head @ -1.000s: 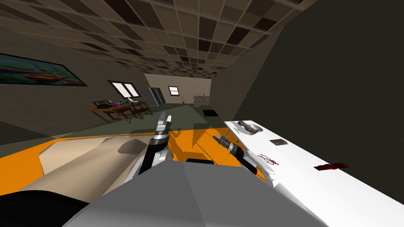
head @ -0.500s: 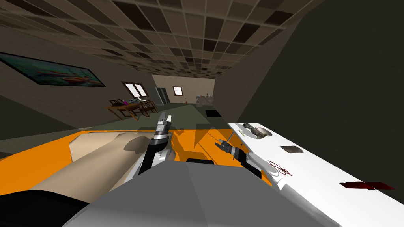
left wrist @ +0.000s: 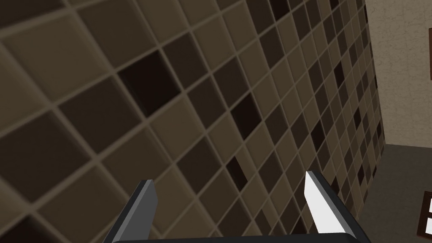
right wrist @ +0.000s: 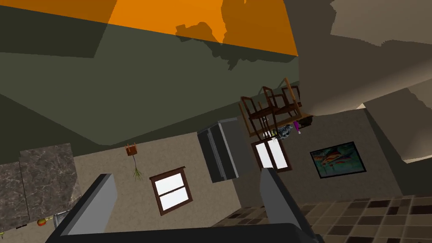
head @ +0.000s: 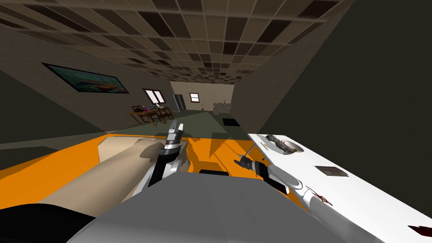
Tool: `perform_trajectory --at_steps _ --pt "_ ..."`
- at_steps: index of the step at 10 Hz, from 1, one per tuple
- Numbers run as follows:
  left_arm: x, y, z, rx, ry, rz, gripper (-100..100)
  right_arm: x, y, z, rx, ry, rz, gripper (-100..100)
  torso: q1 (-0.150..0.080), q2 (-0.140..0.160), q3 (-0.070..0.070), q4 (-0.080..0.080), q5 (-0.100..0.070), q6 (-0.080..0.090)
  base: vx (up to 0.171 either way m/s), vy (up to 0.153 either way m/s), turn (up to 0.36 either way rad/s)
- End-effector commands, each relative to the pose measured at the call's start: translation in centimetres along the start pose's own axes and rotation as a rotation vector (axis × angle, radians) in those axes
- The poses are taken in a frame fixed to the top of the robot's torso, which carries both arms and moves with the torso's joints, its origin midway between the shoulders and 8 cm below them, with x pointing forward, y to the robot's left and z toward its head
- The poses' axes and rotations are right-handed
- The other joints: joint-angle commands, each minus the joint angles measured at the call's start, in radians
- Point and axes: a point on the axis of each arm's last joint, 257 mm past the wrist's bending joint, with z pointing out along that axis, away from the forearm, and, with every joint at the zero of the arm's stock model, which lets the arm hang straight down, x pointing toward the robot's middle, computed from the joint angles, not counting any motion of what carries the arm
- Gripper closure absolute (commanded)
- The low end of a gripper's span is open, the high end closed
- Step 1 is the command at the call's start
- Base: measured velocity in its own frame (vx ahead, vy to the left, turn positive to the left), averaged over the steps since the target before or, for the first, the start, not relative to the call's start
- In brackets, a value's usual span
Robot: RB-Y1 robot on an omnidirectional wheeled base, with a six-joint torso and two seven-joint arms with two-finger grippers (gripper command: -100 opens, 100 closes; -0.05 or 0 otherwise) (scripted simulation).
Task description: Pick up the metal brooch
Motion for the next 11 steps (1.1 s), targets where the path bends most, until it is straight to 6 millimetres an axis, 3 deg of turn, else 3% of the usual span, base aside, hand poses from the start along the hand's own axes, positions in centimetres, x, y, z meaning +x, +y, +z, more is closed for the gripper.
perform_trajectory --at_steps 1,2,3,4,5,6,7,8,9,10,11 --pt "0.0 0.0 0.0 0.000 0.000 0.000 0 2.3 -1.1 -0.9 0.022 0.065 -0.036 -100 0.000 0.000 0.000 0.000 0.000 0.000 0.015 0.005 0.094" --pt "0.0 0.0 0.0 0.000 0.000 0.000 0 5.2 -2.7 -2.3 0.051 0.150 -0.049 -100 0.000 0.000 0.000 0.000 0.000 0.001 0.012 0.003 0.157" --pt "0.0 0.0 0.0 0.000 0.000 0.000 0 5.4 -3.0 -2.5 0.055 0.165 -0.072 -100 -0.001 0.000 0.000 0.000 0.000 0.000 0.010 -0.003 0.086" --pt "0.0 0.0 0.0 0.000 0.000 0.000 0 8.2 -4.4 -4.1 0.081 0.245 -0.080 -100 -0.001 0.001 0.000 0.000 0.000 0.001 0.017 -0.001 0.156" --pt "0.0 0.0 0.0 0.000 0.000 0.000 0 8.4 -4.8 -4.5 0.086 0.264 -0.106 -100 -0.001 0.000 0.000 0.000 0.000 0.000 0.016 -0.005 0.091" --pt "0.0 0.0 0.0 0.000 0.000 0.000 0 11.1 -6.2 -6.3 0.111 0.344 -0.117 -100 -0.001 0.001 0.000 0.000 0.000 0.001 0.015 -0.007 0.119" --pt "0.0 0.0 0.0 0.000 0.000 0.000 0 11.2 -6.7 -6.9 0.117 0.362 -0.139 -100 -0.001 0.001 0.000 0.000 0.000 0.000 0.011 -0.009 0.073" --pt "0.0 0.0 0.0 0.000 0.000 0.000 0 13.6 -8.2 -9.2 0.145 0.443 -0.149 -100 -0.001 0.001 0.000 0.000 0.000 0.001 0.012 -0.008 0.148" --pt "0.0 0.0 0.0 0.000 0.000 0.000 0 13.8 -8.5 -9.5 0.147 0.458 -0.171 -100 -0.001 0.001 0.000 0.000 0.000 0.000 0.011 -0.011 0.077" --pt "0.0 0.0 0.0 0.000 0.000 0.000 0 16.1 -9.8 -11.9 0.170 0.538 -0.185 -100 -0.001 0.001 0.000 0.000 0.000 0.001 0.010 -0.006 0.136" --pt "0.0 0.0 0.0 0.000 0.000 0.000 0 16.1 -10.2 -12.5 0.175 0.552 -0.201 -100 -0.001 0.001 0.000 0.000 0.000 0.000 0.009 -0.009 0.068"
